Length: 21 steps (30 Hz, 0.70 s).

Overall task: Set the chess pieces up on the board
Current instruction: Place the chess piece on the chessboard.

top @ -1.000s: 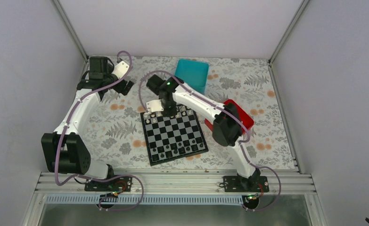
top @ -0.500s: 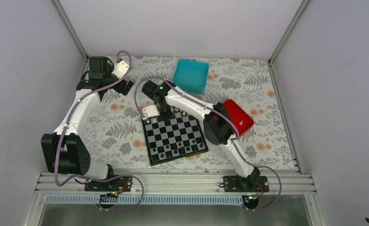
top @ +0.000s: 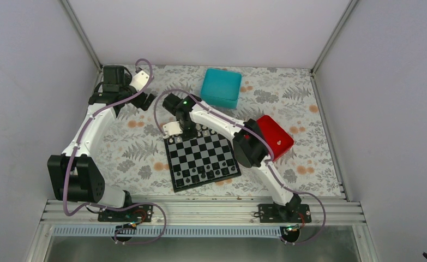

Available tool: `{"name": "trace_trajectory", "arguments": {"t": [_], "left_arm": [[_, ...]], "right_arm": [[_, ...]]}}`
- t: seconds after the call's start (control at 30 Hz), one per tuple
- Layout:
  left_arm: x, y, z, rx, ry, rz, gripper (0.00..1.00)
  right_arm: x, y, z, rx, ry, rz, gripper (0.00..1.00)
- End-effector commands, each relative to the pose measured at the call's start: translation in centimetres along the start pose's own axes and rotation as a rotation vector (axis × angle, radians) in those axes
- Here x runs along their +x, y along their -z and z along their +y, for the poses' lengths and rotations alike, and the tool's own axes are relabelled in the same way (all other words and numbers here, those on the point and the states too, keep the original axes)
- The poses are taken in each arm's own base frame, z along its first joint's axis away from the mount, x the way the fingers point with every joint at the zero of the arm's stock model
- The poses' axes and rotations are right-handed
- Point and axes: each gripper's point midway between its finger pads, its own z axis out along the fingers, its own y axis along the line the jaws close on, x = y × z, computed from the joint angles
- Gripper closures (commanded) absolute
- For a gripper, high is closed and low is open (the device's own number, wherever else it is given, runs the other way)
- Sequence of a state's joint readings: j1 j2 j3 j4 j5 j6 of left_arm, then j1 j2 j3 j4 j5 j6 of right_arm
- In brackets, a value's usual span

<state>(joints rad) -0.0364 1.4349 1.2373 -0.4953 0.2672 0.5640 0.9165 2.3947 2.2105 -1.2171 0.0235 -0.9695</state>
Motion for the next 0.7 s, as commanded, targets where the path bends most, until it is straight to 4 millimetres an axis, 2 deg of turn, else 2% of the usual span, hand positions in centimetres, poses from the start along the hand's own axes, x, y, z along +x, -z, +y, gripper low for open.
{"name": "trace_trajectory", "arguments": {"t": [0.0,0.2,0.47,0.67], "left_arm": [[-0.2,0.4,-0.6,0.018,-0.002,-0.027,0.00],[-0.3,0.4,-0.7,0.022,-0.003,-0.029,0.00],[-0.3,0.5,-0.8,0.028,-0.003,-0.029,0.00],[-0.1,0.4,-0.8,0.027,-0.002,-0.026,0.00]], "right_arm": [[-0.8,-0.8,-0.1,-0.004,0.021,-0.012,0.90],[-0.5,-1.1,-0.4,0.003,0.016,-0.005,0.89],[-0.2,-1.0,-0.5,0.006,0.006,0.000,0.82],[-0.1,0.0,-0.7,0.019,-0.007,-0.005,0.81]]}}
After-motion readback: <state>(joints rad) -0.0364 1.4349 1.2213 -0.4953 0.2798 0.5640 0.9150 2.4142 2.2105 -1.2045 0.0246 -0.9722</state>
